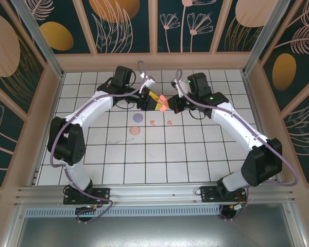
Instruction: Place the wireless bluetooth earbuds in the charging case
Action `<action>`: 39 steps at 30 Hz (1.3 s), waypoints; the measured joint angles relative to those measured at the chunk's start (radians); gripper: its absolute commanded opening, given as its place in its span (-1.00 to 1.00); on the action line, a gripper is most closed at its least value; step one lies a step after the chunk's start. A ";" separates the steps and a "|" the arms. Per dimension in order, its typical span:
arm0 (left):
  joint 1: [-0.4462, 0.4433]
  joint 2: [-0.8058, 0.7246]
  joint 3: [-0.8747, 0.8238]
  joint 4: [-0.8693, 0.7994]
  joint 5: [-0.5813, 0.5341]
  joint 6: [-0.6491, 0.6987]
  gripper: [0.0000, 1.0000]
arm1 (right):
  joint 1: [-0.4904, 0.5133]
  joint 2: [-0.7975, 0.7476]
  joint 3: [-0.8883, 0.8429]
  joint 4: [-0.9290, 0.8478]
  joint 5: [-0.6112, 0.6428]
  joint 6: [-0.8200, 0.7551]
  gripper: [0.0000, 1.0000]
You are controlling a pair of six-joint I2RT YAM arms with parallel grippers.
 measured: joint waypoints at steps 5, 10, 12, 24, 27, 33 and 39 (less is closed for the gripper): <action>0.000 0.002 0.000 -0.002 0.006 0.004 0.09 | 0.000 0.005 0.018 -0.002 0.001 0.000 -1.00; 0.000 0.006 0.000 -0.006 0.014 0.010 -0.12 | 0.006 0.008 0.023 -0.002 0.001 0.000 -1.00; 0.000 0.008 0.000 -0.006 0.018 0.011 -0.19 | 0.011 0.014 0.024 -0.002 0.001 0.000 -1.00; 0.000 0.013 -0.016 0.026 0.025 0.006 -0.92 | 0.014 0.025 0.037 -0.007 0.039 0.002 -0.67; 0.000 0.006 -0.060 0.095 0.012 -0.024 -1.00 | 0.010 0.026 0.042 -0.012 0.053 0.016 -0.33; 0.015 -0.039 -0.208 0.299 -0.092 -0.158 -1.00 | -0.055 0.006 0.045 -0.005 0.053 0.090 -0.10; 0.076 -0.156 -0.347 0.544 -0.264 -0.299 -1.00 | -0.073 -0.053 -0.007 0.031 0.068 0.182 0.08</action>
